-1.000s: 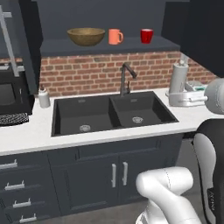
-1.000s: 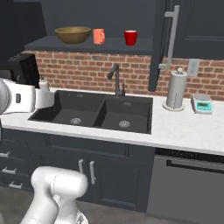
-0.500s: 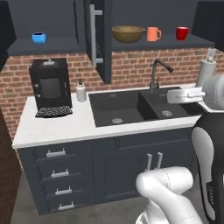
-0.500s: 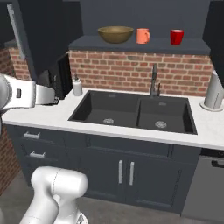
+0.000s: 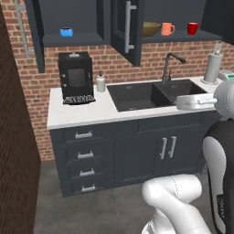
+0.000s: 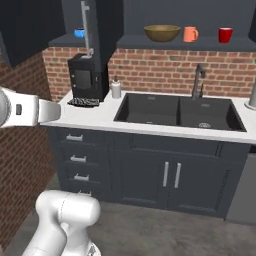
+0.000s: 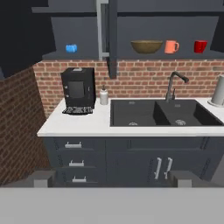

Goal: Gather all objects into one cabinet and sort the glasses and bowls to opposite sides.

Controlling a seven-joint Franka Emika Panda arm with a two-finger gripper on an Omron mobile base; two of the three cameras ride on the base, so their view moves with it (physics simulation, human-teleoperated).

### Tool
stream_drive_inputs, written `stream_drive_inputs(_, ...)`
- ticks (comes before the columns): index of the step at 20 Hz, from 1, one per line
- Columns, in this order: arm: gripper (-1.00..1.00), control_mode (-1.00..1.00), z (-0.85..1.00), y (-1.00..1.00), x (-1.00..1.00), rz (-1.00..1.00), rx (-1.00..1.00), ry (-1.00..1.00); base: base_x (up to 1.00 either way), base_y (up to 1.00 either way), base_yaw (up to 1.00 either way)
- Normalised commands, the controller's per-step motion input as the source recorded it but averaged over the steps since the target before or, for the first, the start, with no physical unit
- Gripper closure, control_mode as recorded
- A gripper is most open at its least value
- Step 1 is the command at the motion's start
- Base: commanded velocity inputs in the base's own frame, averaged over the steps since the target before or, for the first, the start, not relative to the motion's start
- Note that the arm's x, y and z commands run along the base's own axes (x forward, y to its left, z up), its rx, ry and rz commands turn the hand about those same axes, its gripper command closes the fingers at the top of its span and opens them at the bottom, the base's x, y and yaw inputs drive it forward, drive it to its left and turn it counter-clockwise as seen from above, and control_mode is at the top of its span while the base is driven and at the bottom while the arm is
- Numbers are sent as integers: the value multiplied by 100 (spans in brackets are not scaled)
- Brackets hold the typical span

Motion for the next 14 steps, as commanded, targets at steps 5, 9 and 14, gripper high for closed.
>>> stream_drive_inputs(5,-100,100,0,0,0,0,0,0,23,75,-4)
stream_drive_inputs(9,-100,100,0,0,0,0,0,0,43,39,0)
stream_drive_inputs(14,-100,100,0,0,0,0,0,0,40,3,1)
